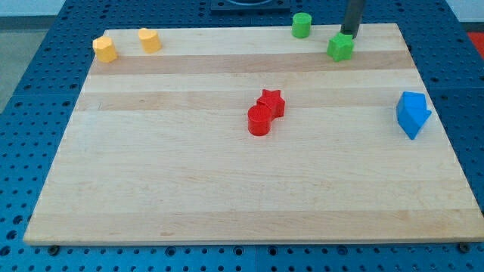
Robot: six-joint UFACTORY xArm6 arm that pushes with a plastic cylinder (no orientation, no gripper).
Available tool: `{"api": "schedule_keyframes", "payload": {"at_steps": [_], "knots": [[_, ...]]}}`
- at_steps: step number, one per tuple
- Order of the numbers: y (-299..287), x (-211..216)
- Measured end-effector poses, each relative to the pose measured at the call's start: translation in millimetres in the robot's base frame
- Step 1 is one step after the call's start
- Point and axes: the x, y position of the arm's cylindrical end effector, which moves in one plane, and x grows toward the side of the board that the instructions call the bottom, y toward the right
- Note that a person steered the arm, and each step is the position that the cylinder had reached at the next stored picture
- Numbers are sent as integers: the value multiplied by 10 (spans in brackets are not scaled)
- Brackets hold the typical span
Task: Move the yellow heart diagonally to the red circle
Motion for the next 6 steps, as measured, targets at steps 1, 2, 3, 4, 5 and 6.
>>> {"api": "schedule_keyframes", "payload": {"at_steps": [1,2,3,4,5,6], "knots": [[86,527],[373,859],[-411,835],[-700,633],[-459,368],[-1004,282]]}}
